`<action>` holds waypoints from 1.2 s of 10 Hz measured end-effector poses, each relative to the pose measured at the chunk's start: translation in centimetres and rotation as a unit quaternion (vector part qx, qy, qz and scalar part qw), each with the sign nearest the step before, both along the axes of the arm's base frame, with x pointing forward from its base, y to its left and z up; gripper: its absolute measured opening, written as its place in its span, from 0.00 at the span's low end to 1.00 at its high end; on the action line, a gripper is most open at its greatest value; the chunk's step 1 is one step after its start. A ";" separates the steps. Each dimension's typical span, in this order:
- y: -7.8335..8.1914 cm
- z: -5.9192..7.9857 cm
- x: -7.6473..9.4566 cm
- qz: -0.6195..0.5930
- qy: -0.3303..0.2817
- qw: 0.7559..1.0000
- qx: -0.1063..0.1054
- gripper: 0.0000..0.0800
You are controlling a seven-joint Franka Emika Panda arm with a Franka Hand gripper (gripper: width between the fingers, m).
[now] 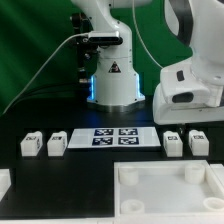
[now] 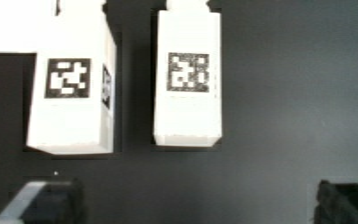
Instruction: Assemble one leg
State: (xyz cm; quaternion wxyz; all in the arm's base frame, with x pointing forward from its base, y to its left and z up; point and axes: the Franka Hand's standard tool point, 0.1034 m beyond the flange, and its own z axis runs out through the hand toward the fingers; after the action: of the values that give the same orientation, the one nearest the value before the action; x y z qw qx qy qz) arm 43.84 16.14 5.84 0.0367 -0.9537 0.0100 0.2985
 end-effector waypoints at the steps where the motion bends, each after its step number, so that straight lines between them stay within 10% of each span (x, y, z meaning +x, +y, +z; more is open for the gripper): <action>1: 0.0 -0.1 -0.3 0.006 0.051 0.999 0.000 0.81; 3: -0.1 -0.5 -0.7 0.015 0.136 0.991 0.001 0.81; 12: 1.5 -3.6 -4.1 0.020 0.129 0.991 -0.012 0.81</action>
Offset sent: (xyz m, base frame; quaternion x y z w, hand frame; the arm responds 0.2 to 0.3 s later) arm 0.0000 0.0000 0.0000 0.0000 0.0000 0.0000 1.0000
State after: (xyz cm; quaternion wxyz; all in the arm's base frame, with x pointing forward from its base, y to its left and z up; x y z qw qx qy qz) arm 39.74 17.62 2.22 0.0179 -0.9074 -0.0010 0.4198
